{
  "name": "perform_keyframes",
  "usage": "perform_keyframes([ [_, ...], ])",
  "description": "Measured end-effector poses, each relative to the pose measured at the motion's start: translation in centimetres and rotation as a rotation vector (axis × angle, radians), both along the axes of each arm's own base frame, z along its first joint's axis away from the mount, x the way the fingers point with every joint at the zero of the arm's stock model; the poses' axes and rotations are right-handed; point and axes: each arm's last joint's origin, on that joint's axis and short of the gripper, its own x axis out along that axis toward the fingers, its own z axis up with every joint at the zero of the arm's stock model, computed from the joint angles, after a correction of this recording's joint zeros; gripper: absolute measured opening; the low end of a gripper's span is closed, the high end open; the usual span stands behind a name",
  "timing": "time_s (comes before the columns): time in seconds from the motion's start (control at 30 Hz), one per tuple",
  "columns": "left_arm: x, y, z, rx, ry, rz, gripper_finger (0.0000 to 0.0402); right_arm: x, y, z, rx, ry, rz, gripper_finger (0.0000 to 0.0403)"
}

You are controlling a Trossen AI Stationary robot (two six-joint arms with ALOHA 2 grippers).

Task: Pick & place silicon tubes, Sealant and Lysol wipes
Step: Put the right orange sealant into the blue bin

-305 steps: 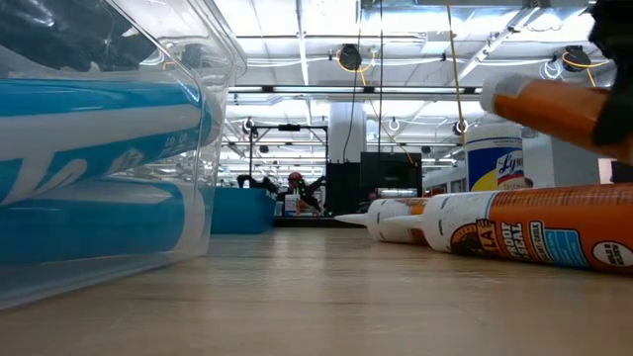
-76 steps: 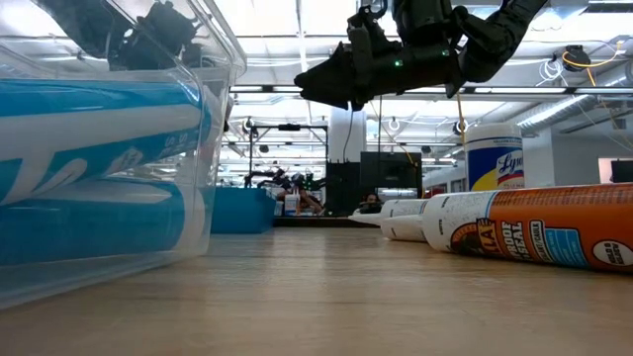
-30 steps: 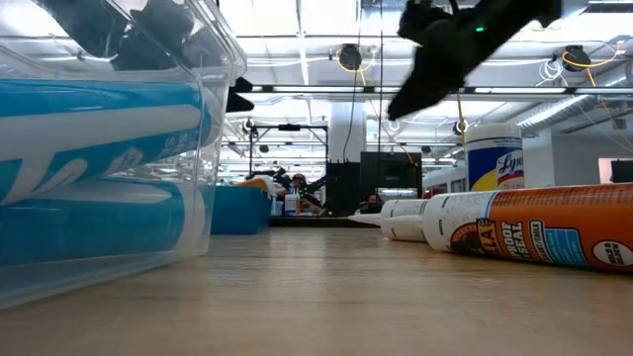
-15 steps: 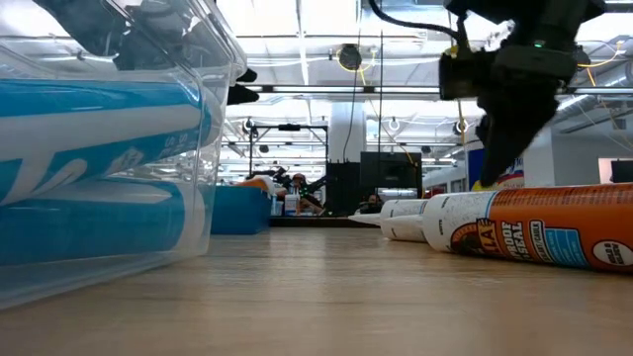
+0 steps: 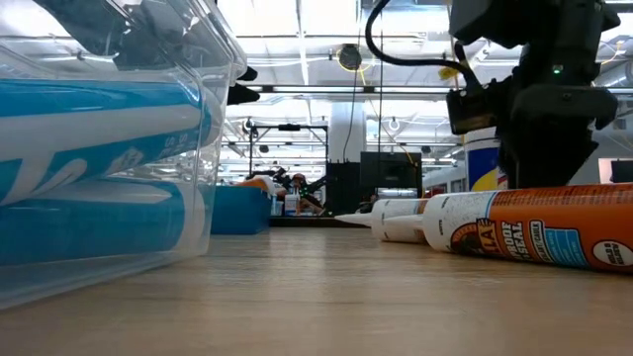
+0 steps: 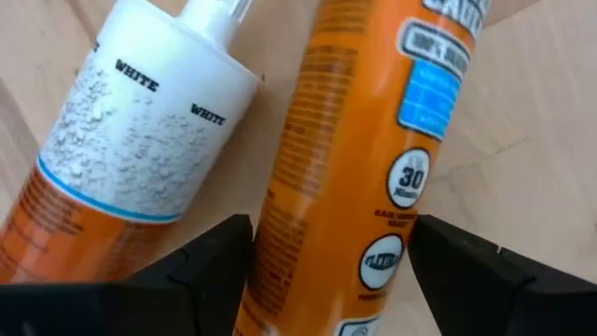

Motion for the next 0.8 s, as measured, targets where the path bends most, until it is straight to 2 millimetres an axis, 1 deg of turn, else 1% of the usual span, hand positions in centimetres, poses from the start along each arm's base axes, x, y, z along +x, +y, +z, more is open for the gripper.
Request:
perform_keyframes([
  [0.1, 0.0, 0.0, 0.0, 0.001, 0.0, 0.0, 0.0366, 0.0, -0.1, -0.4, -0.026, 0.017, -0.006, 0.0263],
  [0.2, 0.0, 0.0, 0.0, 0.012, 0.001, -0.002, 0.0366, 0.0, -0.2, -1.3, -0.077, 0.055, 0.029, 0.0263],
  [0.33, 0.0, 0.0, 0.0, 0.017, 0.0, -0.003, 0.0372, 0.7, -0.7, -2.0, -0.111, 0.051, 0.065, 0.0263],
  [0.47, 0.1, -0.1, 0.0, -0.047, -0.008, 0.007, 0.0377, 1.6, -1.1, -2.5, -0.127, 0.015, 0.141, 0.0263],
  [0.57, 0.1, -0.1, 0.0, -0.055, -0.009, 0.009, 0.0374, 2.1, -1.3, -2.5, -0.162, -0.027, 0.186, 0.0262],
  [0.67, 0.1, -0.1, 0.0, -0.046, -0.008, 0.007, 0.0368, 2.5, -1.6, -2.5, -0.187, -0.059, 0.204, 0.0253],
  [0.8, 0.1, -0.1, 0.0, -0.053, -0.008, 0.008, 0.0366, 3.0, -2.2, -2.5, -0.193, -0.086, 0.2, 0.023],
])
